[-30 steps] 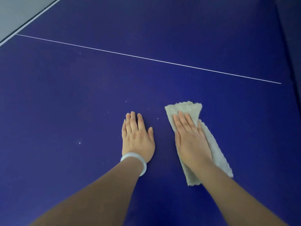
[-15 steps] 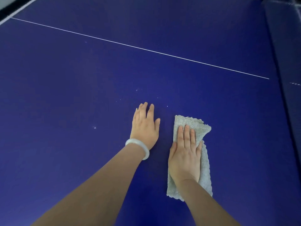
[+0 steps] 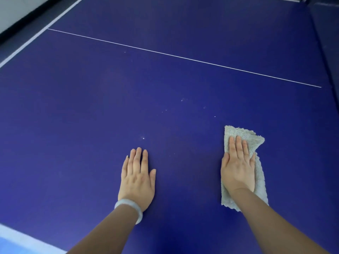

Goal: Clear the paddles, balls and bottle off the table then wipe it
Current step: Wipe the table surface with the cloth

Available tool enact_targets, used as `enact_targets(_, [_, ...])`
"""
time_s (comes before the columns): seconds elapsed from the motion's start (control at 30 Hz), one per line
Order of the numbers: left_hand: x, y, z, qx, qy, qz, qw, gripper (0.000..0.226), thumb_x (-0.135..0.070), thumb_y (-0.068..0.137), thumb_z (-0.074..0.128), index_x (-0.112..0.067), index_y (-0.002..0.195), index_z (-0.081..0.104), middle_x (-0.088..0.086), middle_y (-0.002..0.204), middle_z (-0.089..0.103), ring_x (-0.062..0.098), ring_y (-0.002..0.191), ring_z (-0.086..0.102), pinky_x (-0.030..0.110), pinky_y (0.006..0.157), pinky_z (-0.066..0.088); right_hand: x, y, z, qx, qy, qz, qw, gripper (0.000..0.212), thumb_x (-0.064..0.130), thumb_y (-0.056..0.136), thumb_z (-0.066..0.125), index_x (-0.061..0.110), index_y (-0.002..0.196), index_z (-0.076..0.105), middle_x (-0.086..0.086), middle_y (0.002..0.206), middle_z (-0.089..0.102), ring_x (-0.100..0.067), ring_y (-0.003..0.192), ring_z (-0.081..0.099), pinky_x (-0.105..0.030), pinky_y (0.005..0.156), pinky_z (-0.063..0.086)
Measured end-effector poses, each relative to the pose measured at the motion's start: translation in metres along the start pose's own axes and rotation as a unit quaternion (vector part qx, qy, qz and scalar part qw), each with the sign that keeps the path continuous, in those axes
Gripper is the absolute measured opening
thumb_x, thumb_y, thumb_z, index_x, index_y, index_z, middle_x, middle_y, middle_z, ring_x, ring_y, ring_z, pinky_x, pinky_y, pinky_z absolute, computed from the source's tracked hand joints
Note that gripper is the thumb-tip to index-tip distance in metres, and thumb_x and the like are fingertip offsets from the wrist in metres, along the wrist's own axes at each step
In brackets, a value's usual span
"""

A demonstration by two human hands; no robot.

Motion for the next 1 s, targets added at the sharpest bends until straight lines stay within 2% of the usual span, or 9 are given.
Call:
enact_targets(0.1, [0.001, 0.0, 0.002, -0.001, 0.0, -0.002, 1.0, 0.071, -0.044, 0.096, 0.0, -0.007, 0.154, 0.02, 0.012, 0.162, 0.018, 0.027, 0.151, 0.01, 0.043, 0.123, 0.01, 0.016, -0.019, 0.002, -0.01, 0.019, 0.062, 0.998, 0.058, 0.033, 0.103, 0.013, 0.023, 0.156, -0.006, 0.002, 0.165, -0.005, -0.016, 0.151, -0.008, -0.046, 0.123, -0.003])
enact_targets(0.27, [0.003, 0.0, 0.003, 0.003, -0.008, -0.002, 1.0, 0.067, -0.041, 0.098, 0.009, -0.006, 0.152, 0.028, 0.013, 0.159, 0.027, 0.028, 0.149, 0.018, 0.044, 0.122, 0.017, 0.047, -0.081, 0.019, 0.022, 0.016, -0.026, 0.999, 0.058, 0.038, 0.1, 0.006, 0.029, 0.155, -0.011, 0.009, 0.163, -0.014, -0.009, 0.149, -0.015, -0.043, 0.124, -0.003])
enact_targets(0.4, [0.002, 0.0, 0.002, -0.001, -0.015, 0.005, 1.0, 0.065, -0.039, 0.099, 0.012, -0.005, 0.15, 0.034, 0.014, 0.156, 0.032, 0.03, 0.148, 0.024, 0.046, 0.121, 0.02, -0.008, -0.136, 0.006, -0.028, 0.061, 0.115, 0.991, 0.057, 0.043, 0.1, 0.004, 0.032, 0.156, -0.001, 0.01, 0.164, -0.002, -0.008, 0.15, -0.007, -0.05, 0.123, 0.005])
enact_targets(0.5, [0.0, -0.001, 0.003, -0.001, -0.026, 0.015, 1.0, 0.064, -0.038, 0.099, 0.014, -0.004, 0.149, 0.035, 0.016, 0.155, 0.034, 0.031, 0.146, 0.027, 0.047, 0.12, 0.022, 0.022, -0.165, 0.008, -0.046, 0.062, 0.165, 0.983, 0.062, 0.039, 0.097, 0.013, 0.021, 0.156, 0.007, -0.001, 0.164, 0.008, -0.017, 0.151, 0.004, -0.054, 0.121, 0.008])
enact_targets(0.63, [0.003, -0.002, 0.002, 0.008, -0.028, 0.017, 0.999, 0.064, -0.038, 0.1, 0.013, -0.004, 0.152, 0.029, 0.016, 0.157, 0.029, 0.031, 0.148, 0.022, 0.046, 0.122, 0.017, 0.086, -0.152, 0.028, 0.007, 0.06, 0.133, 0.989, 0.061, 0.033, 0.102, 0.017, 0.018, 0.154, -0.012, 0.0, 0.162, -0.014, -0.016, 0.15, -0.016, -0.047, 0.122, -0.005])
enact_targets(0.73, [0.001, -0.001, 0.001, 0.02, -0.062, 0.03, 0.997, 0.062, -0.041, 0.102, 0.022, -0.008, 0.154, 0.021, 0.012, 0.161, 0.021, 0.029, 0.15, 0.014, 0.043, 0.123, 0.009, 0.097, -0.141, 0.032, 0.002, 0.038, 0.108, 0.993, 0.061, 0.034, 0.102, 0.014, 0.019, 0.153, -0.015, 0.002, 0.162, -0.018, -0.013, 0.149, -0.02, -0.044, 0.122, -0.01])
enact_targets(0.83, [0.017, 0.009, -0.018, -0.006, -0.117, 0.073, 0.99, 0.055, -0.036, 0.097, 0.047, -0.007, 0.144, 0.043, 0.014, 0.148, 0.042, 0.033, 0.138, 0.04, 0.044, 0.114, 0.031, 0.097, -0.141, 0.033, -0.01, 0.026, 0.1, 0.995, 0.06, 0.034, 0.102, 0.014, 0.021, 0.153, -0.014, 0.003, 0.163, -0.015, -0.013, 0.149, -0.018, -0.043, 0.122, -0.009])
enact_targets(0.9, [0.046, 0.027, -0.029, -0.049, -0.12, 0.064, 0.989, 0.052, -0.029, 0.094, 0.056, -0.004, 0.139, 0.049, 0.018, 0.142, 0.047, 0.036, 0.13, 0.046, 0.046, 0.108, 0.038, 0.096, -0.14, 0.035, -0.003, 0.028, 0.107, 0.994, 0.06, 0.034, 0.102, 0.014, 0.021, 0.154, -0.013, 0.003, 0.163, -0.014, -0.013, 0.149, -0.018, -0.042, 0.122, -0.011])
enact_targets(1.0, [0.085, 0.063, -0.031, -0.05, -0.104, 0.013, 0.993, 0.057, -0.031, 0.1, 0.047, -0.003, 0.148, 0.036, 0.019, 0.154, 0.032, 0.035, 0.144, 0.027, 0.044, 0.117, 0.026, 0.097, -0.142, 0.034, -0.005, 0.027, 0.109, 0.994, 0.06, 0.035, 0.101, 0.011, 0.021, 0.154, -0.012, 0.005, 0.162, -0.015, -0.011, 0.149, -0.019, -0.041, 0.121, -0.013])
Point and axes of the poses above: each hand's wrist, its own y-axis towards the middle knuckle, its own z-axis out of the palm, x = y × z, the point moved 9 cm from there along y, towards the middle knuckle
